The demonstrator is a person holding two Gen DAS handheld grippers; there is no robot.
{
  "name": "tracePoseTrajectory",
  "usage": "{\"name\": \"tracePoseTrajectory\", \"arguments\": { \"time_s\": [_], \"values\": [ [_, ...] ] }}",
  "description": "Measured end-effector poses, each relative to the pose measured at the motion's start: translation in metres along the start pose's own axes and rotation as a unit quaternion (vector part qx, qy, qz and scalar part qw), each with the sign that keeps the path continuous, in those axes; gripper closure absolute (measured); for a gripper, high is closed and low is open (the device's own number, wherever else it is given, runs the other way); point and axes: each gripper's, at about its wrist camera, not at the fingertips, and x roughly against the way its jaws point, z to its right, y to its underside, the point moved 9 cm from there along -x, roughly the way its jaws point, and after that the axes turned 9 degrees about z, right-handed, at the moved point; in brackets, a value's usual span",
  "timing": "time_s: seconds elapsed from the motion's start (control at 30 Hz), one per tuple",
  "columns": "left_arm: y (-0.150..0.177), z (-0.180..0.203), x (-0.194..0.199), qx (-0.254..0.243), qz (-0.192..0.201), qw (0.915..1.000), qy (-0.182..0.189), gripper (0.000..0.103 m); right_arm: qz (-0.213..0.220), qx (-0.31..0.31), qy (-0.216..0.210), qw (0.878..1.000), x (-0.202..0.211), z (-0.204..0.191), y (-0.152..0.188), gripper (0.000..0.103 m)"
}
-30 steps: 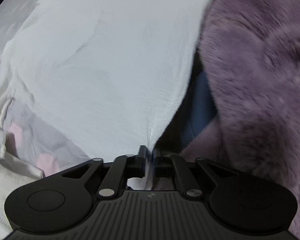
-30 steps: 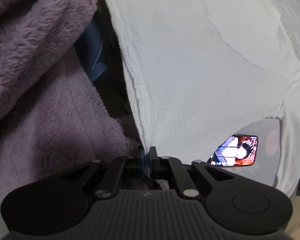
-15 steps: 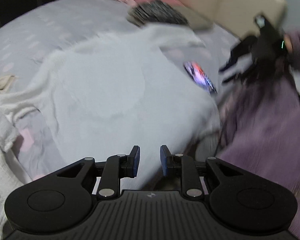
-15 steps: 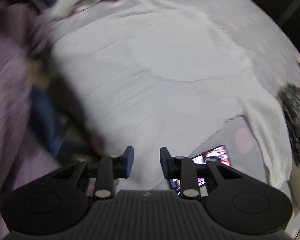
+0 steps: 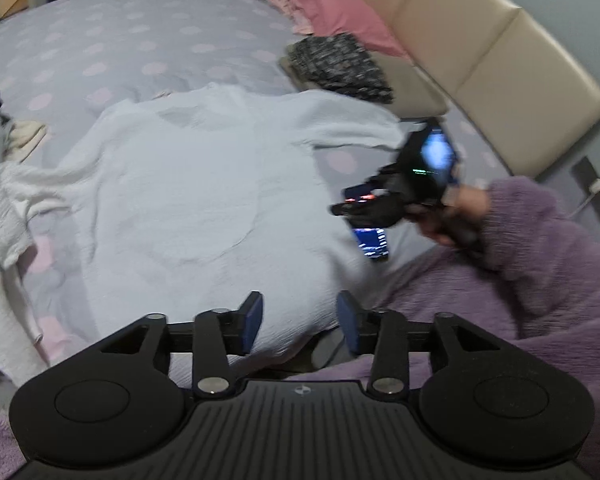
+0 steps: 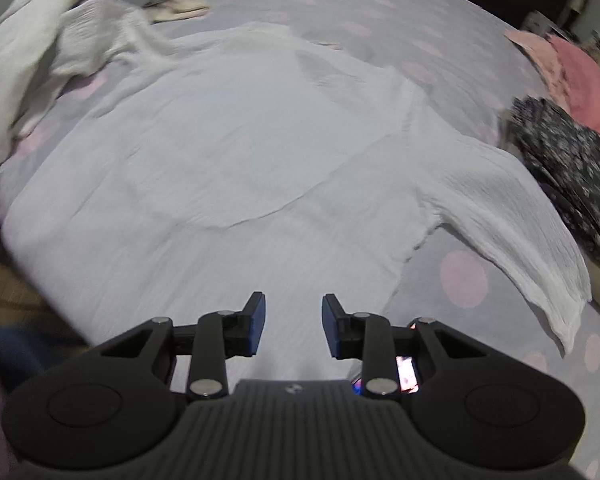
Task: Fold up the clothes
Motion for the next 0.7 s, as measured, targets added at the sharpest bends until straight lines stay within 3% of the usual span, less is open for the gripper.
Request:
{"name": "tracePoseTrajectory", "arguments": {
  "time_s": [0.13, 0.3, 0.5, 0.7],
  "values": [
    [-0.005, -0.002, -0.004, -0.006, -0.006, 1.0, -0.004, 0.062, 0.001, -0.081, 0.059, 0.995, -0.01, 0.051, 0.0, 0.064],
    [-0.016, -0.006, -0.01, -0.015, -0.009, 0.9998, -0.006, 0.062, 0.002, -0.186, 0.135, 0.973, -0.019, 0.118, 0.005, 0.06],
    [-0.033, -0.005, -0.025, -0.03, 0.002, 0.9995, -0.014, 0.064, 0.004, -0.308, 0.223, 0.925, -0.029, 0.196, 0.013, 0.059],
    [-0.034, 0.005, -0.055, -0.045, -0.035, 0.9981, 0.021, 0.064, 0.008, -0.39, 0.297, 0.871, -0.035, 0.262, 0.042, 0.055]
  ]
}}
